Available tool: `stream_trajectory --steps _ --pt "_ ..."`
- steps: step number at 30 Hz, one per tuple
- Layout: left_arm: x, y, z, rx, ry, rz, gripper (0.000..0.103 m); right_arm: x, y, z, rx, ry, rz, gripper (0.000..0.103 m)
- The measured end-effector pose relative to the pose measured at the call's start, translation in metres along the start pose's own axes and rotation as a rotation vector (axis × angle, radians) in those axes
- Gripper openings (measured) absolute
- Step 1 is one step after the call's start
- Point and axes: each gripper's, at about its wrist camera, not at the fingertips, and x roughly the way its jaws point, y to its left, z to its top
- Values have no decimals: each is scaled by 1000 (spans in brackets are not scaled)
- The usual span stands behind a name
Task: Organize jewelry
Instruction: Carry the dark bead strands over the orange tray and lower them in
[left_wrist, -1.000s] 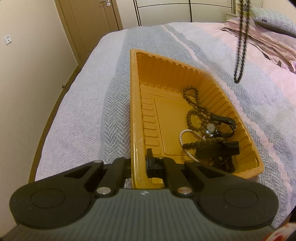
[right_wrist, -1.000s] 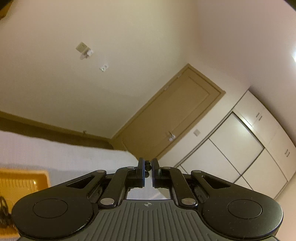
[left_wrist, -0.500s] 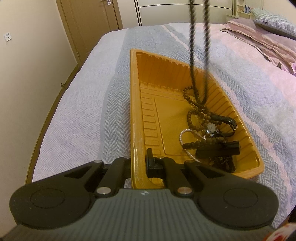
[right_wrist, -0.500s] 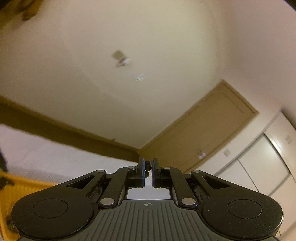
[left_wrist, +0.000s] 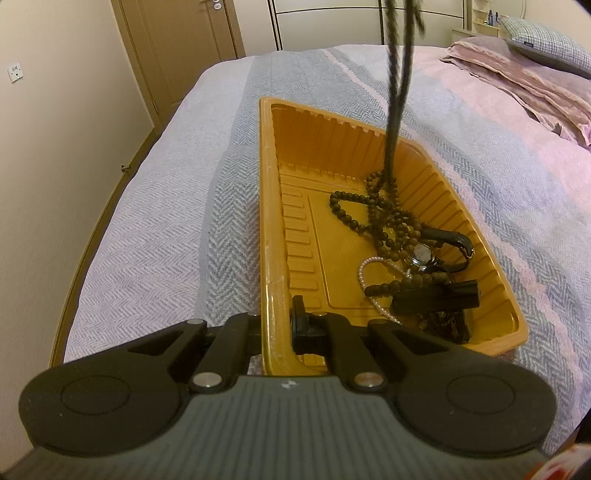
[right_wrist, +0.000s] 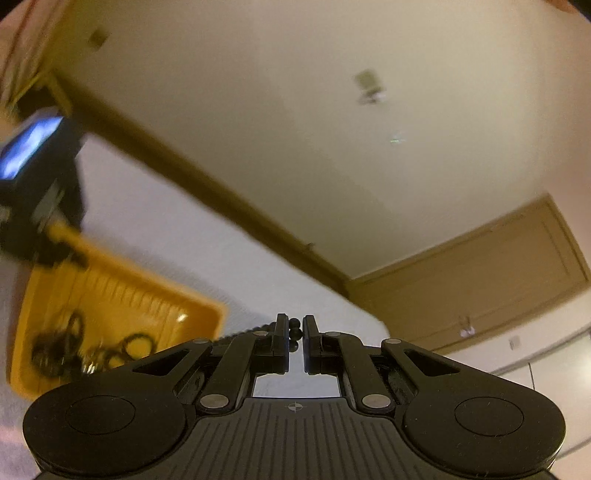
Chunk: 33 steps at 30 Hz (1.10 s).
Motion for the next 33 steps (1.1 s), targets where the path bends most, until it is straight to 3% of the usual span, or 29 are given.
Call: stream_trajectory --steps 3,12,33 --pt "0 0 0 -3 1 -1 4 19 19 -10 -55 25 35 7" --pt "2 3 -1 -12 6 -7 3 56 44 -28 -47 54 94 7" --pt "4 2 -1 -12 6 -7 3 70 61 -27 -92 72 146 7"
